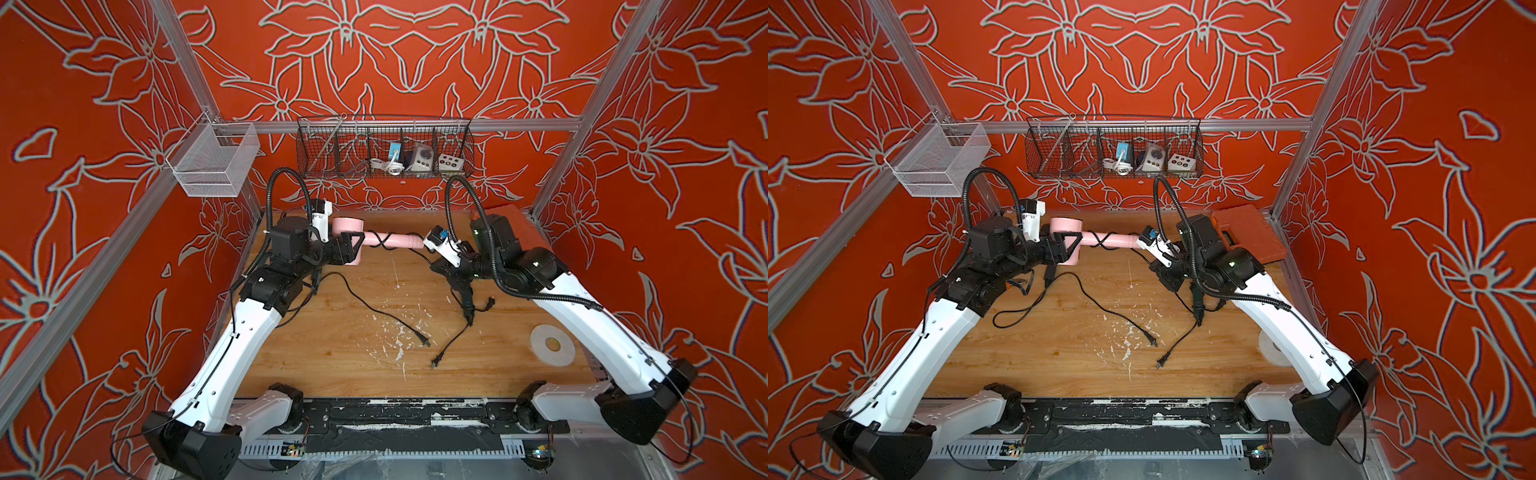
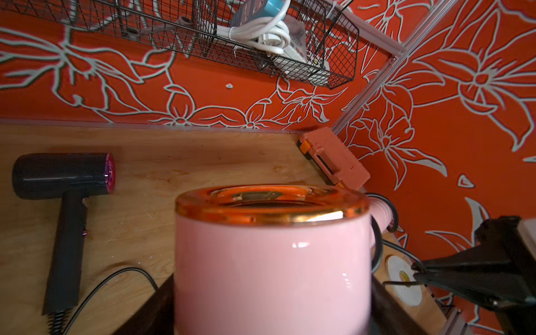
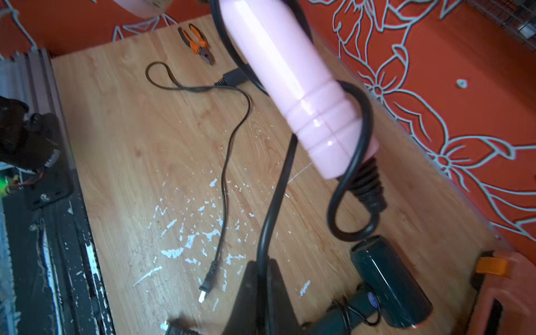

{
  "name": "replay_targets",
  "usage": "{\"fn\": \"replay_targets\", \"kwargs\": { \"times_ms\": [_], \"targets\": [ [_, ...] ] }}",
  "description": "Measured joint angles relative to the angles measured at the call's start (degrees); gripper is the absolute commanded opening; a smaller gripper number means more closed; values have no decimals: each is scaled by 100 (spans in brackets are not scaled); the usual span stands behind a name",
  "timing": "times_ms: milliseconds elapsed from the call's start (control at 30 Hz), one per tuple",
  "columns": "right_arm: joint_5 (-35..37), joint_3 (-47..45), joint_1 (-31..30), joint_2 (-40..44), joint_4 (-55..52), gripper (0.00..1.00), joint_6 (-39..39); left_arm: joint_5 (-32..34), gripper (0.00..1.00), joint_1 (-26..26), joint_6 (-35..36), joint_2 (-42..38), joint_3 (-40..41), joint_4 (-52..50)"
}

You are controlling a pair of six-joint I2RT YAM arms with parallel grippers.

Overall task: Wrap the cord around the hair dryer
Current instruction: Wrap the power cord around the hair dryer.

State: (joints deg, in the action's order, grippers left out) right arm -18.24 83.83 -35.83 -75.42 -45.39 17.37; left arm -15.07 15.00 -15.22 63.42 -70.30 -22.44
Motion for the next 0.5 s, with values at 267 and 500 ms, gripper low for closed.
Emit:
{"fn": "replay_targets", "kwargs": {
  "times_ms": [267,500],
  "targets": [
    [332,1239,-22,-708,-879,0,721,83,0,238,560,343,-433,-627],
    [437,1797,-24,-1099,-1128,0,1340,-262,0,568,820,772,-686,-966]
  ]
}}
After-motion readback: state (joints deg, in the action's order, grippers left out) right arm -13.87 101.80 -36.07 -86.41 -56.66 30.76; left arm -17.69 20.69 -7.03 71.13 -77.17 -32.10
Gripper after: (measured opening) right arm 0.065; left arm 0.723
